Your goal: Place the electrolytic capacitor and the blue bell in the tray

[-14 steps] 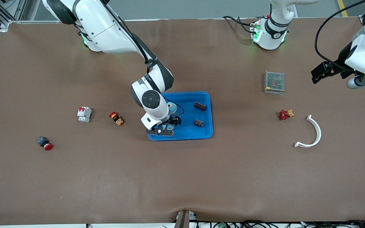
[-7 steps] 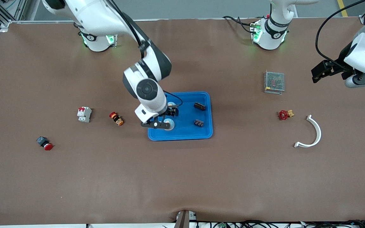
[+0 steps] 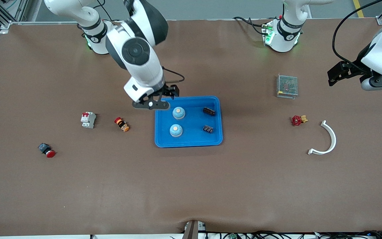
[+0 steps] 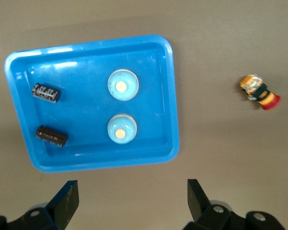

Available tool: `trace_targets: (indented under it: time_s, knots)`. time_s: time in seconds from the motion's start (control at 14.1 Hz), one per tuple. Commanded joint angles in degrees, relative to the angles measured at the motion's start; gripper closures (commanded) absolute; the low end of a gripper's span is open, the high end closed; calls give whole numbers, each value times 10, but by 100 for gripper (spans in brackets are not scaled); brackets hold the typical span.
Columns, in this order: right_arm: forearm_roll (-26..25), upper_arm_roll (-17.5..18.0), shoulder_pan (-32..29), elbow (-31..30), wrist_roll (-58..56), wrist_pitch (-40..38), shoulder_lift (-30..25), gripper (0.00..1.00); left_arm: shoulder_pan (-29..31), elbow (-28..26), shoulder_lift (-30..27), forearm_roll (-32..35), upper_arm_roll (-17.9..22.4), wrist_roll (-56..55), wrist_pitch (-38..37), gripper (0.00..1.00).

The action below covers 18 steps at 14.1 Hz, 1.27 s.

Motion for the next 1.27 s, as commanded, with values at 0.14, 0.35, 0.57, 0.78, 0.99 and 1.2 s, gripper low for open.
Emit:
trace_targets:
  time_s: [0.14,0.35,0.57,0.78,0.99,1.2]
  knots:
    - [-8,-3,-23,-113,-58,-36,-150,0,3,-11,-19,-11,2,19,2,0]
    - [-9,-3,-60,-154,-116,-48,-221,0,3,-9,-17,-11,2,19,3,0]
    - [-9,-4,-130,-173,-211,-68,-263,0,3,-2,-16,-10,2,22,2,0]
    - [-9,-5,-211,-171,-314,-78,-267,0,6,0,-10,-10,2,21,2,0]
    - [-10,-6,-282,-166,-361,-71,-261,0,5,16,-7,-2,2,16,2,0]
    - [-31,-5,-324,-158,-378,-63,-252,0,3,26,6,-1,1,18,2,0]
